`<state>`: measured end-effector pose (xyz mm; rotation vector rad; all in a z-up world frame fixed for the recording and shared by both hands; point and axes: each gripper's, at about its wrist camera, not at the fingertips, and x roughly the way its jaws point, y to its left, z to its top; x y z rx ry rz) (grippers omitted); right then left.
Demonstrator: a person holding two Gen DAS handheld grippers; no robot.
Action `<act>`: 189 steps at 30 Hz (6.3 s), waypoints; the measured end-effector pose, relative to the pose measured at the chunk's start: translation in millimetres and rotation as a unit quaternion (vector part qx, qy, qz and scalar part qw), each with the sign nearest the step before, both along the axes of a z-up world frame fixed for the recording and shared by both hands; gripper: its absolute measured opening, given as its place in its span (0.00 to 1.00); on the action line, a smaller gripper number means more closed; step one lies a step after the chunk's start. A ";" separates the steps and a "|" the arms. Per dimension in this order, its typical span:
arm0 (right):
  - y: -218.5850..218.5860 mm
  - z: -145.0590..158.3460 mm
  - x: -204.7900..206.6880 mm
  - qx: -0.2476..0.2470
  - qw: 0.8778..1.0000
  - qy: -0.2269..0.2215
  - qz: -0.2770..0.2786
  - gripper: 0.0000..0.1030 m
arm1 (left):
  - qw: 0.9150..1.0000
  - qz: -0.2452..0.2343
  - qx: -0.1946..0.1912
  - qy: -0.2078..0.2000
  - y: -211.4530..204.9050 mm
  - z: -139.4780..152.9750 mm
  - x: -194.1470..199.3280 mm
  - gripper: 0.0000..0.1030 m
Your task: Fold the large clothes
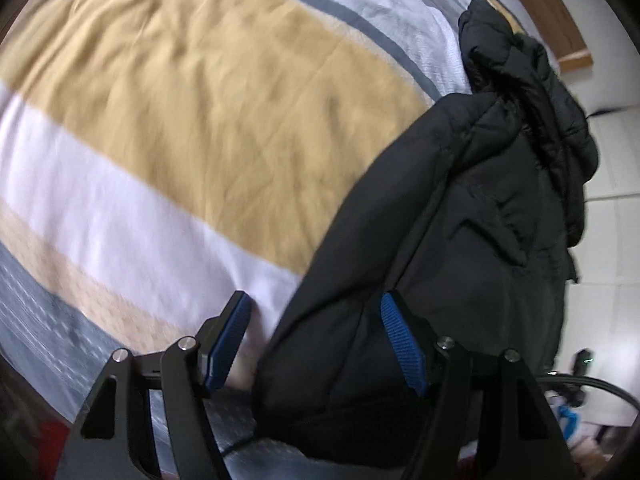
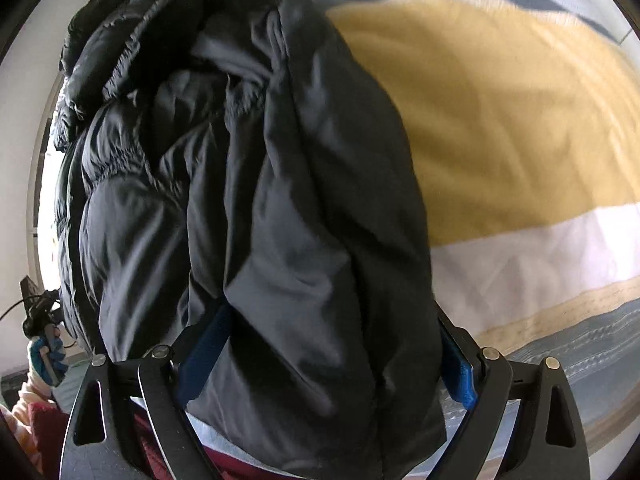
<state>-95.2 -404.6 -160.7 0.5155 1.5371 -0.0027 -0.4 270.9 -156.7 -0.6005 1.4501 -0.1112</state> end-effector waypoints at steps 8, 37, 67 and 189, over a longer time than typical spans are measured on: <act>-3.2 -16.2 -10.7 0.025 1.000 0.019 -0.002 0.88 | 0.995 0.037 -0.086 0.040 3.8 -8.9 -16.4 0.64; -27.9 107.0 75.4 0.054 0.990 -0.133 -0.007 0.09 | 0.992 0.058 -0.092 -0.068 -50.1 106.8 95.6 0.12; -84.5 79.4 404.8 0.008 0.969 -0.180 -0.169 0.10 | 0.987 0.103 -0.046 -0.114 -137.5 75.5 484.9 0.17; -35.6 52.4 475.9 -0.201 0.952 -0.225 -0.055 0.89 | 0.957 -0.114 0.195 -0.180 -288.7 73.2 551.4 0.83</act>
